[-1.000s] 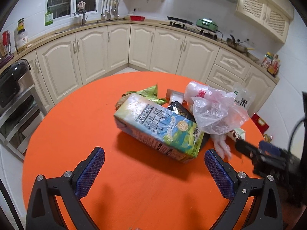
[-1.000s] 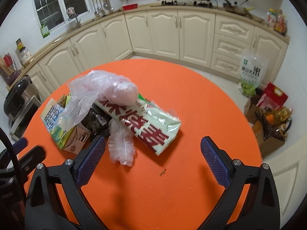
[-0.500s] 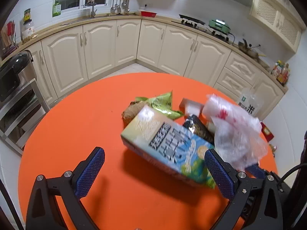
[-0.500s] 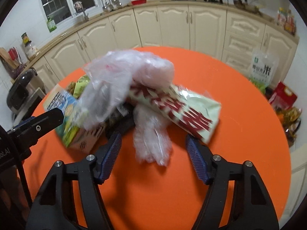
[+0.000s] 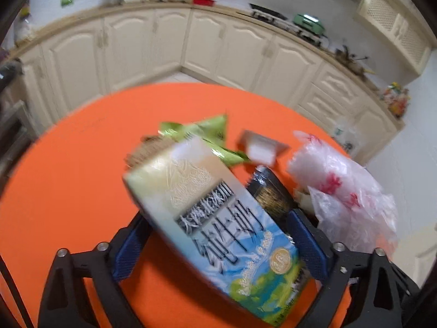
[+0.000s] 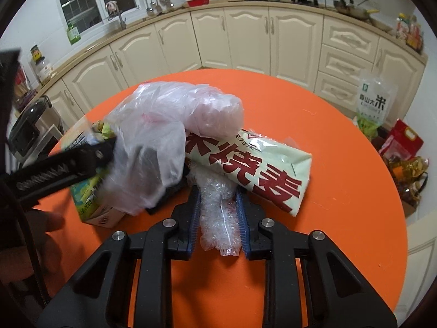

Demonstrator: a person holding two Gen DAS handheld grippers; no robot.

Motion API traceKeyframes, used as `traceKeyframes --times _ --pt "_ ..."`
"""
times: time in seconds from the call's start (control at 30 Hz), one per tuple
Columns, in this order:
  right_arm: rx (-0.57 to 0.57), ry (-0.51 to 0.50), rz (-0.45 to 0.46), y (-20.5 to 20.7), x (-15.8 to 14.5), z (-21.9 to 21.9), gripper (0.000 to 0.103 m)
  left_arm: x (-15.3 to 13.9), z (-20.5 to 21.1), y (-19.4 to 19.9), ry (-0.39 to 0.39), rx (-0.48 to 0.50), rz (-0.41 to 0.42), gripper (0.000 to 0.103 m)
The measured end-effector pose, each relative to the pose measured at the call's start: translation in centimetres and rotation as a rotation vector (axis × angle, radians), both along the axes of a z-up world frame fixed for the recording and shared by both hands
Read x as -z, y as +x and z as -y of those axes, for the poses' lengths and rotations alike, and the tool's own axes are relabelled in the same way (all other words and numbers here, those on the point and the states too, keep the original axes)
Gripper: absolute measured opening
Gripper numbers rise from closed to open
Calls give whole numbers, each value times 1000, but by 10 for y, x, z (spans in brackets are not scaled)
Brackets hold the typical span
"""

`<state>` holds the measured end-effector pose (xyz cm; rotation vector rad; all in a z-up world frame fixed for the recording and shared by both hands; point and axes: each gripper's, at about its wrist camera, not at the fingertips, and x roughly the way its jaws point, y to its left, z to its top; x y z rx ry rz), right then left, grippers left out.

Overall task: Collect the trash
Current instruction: 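Lower the right gripper onto the clear plastic wrap and close it, then grasp the white milk carton with the left gripper and lift it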

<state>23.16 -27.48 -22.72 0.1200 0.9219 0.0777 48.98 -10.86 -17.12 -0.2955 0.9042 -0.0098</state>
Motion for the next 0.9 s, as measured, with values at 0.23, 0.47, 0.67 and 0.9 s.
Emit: traceKeyframes --times 0.23,0.47,0.67,0.9 --pt "-16 26 7 -8 -4 6 19 -6 -8 -4 29 106 64 58" --pt "-15 114 21 -30 -10 14 19 -2 -17 -30 62 130 98 44" --pt "-1 144 32 -58 -15 22 18 -9 -11 -82 75 151 137 44" --pt "13 144 68 -96 -32 23 18 -22 -1 -142 98 172 186 44"
